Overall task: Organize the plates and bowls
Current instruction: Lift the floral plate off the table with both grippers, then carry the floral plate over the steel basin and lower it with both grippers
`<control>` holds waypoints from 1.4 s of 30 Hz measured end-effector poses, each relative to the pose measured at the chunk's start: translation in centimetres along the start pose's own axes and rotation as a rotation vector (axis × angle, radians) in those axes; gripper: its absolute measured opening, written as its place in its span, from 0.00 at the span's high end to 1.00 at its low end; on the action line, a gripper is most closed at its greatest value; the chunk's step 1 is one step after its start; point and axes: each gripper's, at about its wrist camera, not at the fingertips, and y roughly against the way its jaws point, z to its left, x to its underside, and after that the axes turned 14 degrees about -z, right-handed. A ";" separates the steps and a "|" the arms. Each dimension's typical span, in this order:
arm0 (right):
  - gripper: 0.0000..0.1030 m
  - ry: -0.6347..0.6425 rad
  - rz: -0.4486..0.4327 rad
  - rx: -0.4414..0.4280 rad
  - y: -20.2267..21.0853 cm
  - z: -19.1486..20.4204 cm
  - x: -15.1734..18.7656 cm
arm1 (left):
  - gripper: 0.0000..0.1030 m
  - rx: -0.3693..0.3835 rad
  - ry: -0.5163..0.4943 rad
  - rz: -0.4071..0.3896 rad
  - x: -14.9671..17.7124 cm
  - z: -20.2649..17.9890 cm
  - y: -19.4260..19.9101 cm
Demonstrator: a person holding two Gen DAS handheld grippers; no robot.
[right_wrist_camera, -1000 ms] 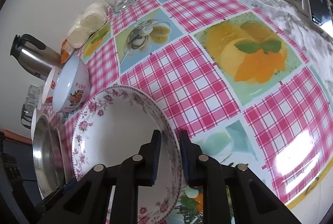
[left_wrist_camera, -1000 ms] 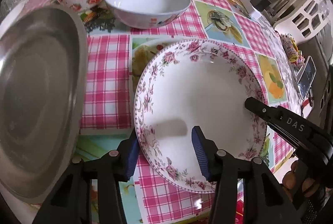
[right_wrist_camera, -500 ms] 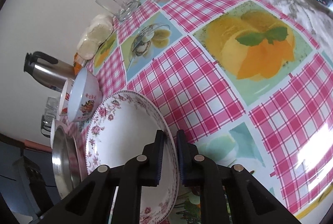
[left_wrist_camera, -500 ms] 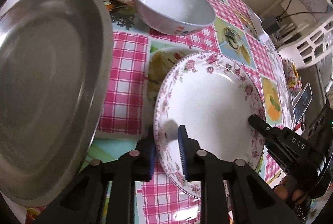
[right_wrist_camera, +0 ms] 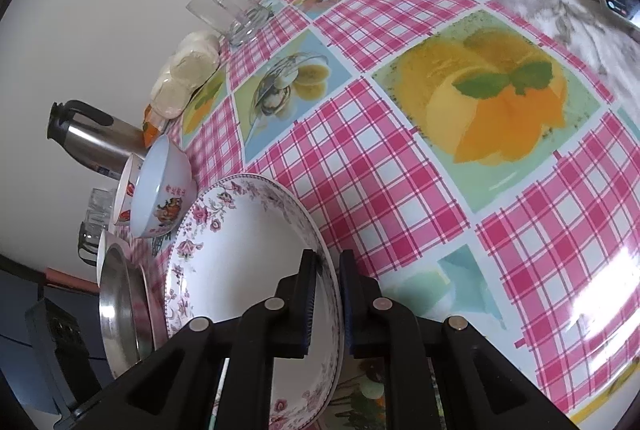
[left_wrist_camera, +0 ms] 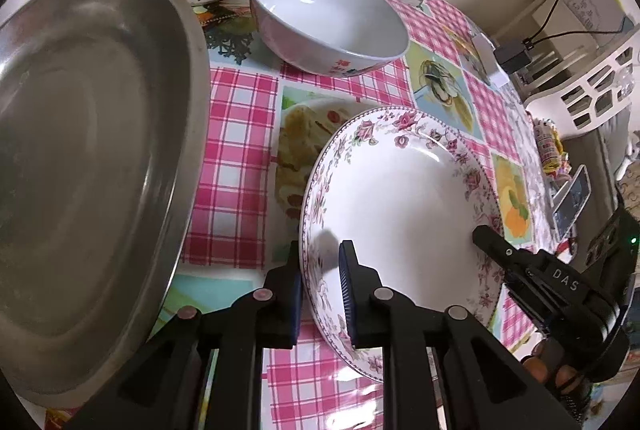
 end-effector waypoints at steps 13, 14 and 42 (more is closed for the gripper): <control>0.88 0.046 -0.070 -0.006 2.3 1.2 -0.9 | 0.83 0.036 -0.049 -0.053 -1.1 -1.5 1.0; 0.88 0.050 -0.075 -0.008 2.5 1.3 -0.9 | 0.83 0.037 -0.052 -0.055 -1.1 -1.5 1.0; 0.88 0.157 -0.277 -0.096 9.2 7.1 -2.2 | 0.83 0.134 -0.079 -0.261 -4.2 -1.5 8.6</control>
